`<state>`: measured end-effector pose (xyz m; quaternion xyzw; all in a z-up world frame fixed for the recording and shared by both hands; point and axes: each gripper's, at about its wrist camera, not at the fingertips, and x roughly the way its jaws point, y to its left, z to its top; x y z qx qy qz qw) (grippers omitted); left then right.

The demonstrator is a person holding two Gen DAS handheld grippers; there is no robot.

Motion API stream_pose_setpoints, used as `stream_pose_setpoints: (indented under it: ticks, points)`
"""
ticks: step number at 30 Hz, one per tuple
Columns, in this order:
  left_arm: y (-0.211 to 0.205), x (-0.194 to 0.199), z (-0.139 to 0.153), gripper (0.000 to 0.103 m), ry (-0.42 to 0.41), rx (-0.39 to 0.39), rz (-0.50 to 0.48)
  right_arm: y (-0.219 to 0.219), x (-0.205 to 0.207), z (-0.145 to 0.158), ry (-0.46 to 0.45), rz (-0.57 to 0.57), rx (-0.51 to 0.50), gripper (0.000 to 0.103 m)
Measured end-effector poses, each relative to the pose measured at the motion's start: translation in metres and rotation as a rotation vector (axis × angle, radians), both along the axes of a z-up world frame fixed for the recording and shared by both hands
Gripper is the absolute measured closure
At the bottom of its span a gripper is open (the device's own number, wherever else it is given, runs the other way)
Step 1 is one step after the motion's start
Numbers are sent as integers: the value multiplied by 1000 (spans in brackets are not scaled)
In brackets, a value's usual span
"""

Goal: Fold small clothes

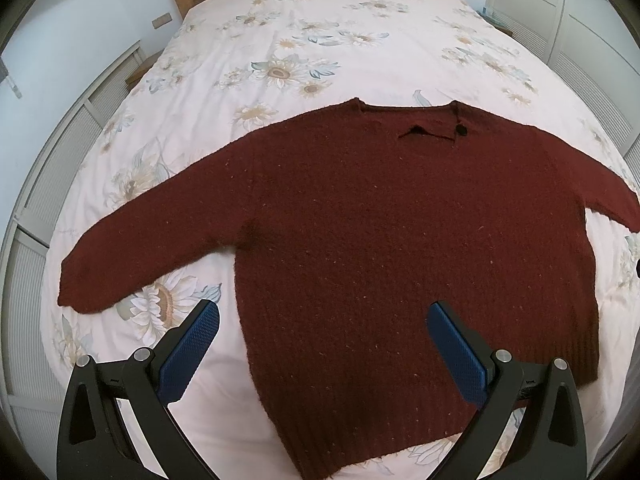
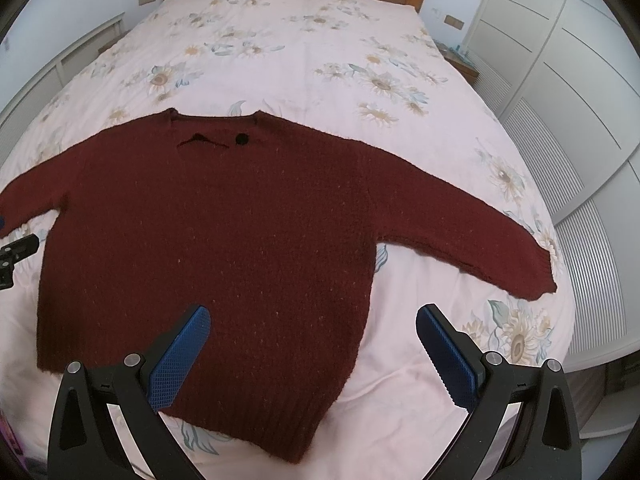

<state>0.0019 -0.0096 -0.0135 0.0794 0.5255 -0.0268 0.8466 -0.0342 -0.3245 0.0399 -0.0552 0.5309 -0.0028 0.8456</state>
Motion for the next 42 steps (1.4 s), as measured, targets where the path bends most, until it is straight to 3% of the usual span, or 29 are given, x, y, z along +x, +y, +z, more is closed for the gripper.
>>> stream_pose_setpoints:
  ticks: [17, 26, 33, 42]
  points:
    - [-4, 6, -7, 1, 15, 17, -7, -9, 9, -9, 15, -12, 6, 0]
    - [-8, 31, -15, 1, 17, 49, -33, -54, 35, -24, 11, -73, 0, 0]
    - [-16, 60, -25, 1, 8, 127, -55, -136, 71, -64, 53, -201, 90, 0]
    - [-23, 90, -48, 1, 69, 63, -58, -283, 102, -122, 81, -563, 117, 0]
